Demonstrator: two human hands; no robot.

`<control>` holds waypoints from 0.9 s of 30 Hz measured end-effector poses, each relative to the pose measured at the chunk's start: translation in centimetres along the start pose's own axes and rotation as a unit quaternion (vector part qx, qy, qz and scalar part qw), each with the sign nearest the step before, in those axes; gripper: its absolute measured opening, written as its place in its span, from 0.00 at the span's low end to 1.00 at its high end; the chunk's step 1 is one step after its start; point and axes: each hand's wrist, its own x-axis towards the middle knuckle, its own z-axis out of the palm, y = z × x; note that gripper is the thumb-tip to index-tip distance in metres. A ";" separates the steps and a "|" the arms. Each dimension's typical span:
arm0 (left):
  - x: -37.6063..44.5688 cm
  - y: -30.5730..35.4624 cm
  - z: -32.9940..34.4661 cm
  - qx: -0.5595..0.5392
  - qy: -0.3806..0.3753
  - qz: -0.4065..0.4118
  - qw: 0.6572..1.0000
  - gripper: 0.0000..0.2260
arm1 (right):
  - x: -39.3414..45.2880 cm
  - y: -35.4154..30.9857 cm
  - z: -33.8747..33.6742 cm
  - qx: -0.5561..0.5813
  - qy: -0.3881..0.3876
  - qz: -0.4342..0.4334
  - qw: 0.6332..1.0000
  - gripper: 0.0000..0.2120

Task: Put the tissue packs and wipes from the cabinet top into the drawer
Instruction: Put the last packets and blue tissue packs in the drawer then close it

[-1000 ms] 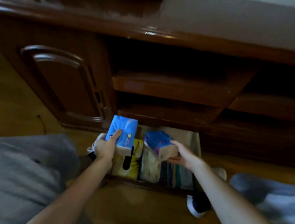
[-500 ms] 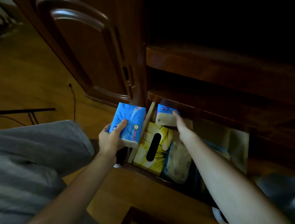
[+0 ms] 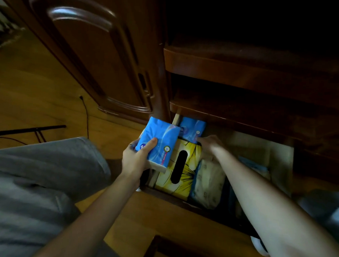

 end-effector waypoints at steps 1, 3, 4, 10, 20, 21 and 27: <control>-0.1 -0.1 0.2 0.010 -0.003 0.001 1.000 0.31 | -0.3 0.5 -0.1 0.001 -0.005 -0.006 1.000 0.19; -0.3 -0.4 0.4 0.028 -0.011 0.003 1.000 0.31 | -0.9 1.3 -0.4 0.012 0.022 -0.040 0.999 0.16; -0.5 -0.5 0.5 0.033 -0.014 0.004 0.999 0.30 | -1.3 1.7 -0.7 0.028 0.061 -0.059 0.996 0.15; -1.5 -0.9 1.4 0.028 -0.011 0.011 1.000 0.19 | -2.4 3.6 -2.1 0.151 0.089 -0.086 0.981 0.17; -1.1 -2.0 0.4 -0.010 0.072 -0.003 0.997 0.21 | -0.6 2.1 -1.4 0.174 0.019 -0.104 0.979 0.34; -0.9 -2.0 0.0 -0.013 0.077 -0.008 0.997 0.23 | 0.1 1.4 -1.1 0.174 0.029 -0.104 0.979 0.34; 0.5 -1.7 -0.8 -0.011 0.065 -0.021 0.998 0.25 | 3.9 -1.3 0.8 0.155 0.024 -0.078 0.985 0.36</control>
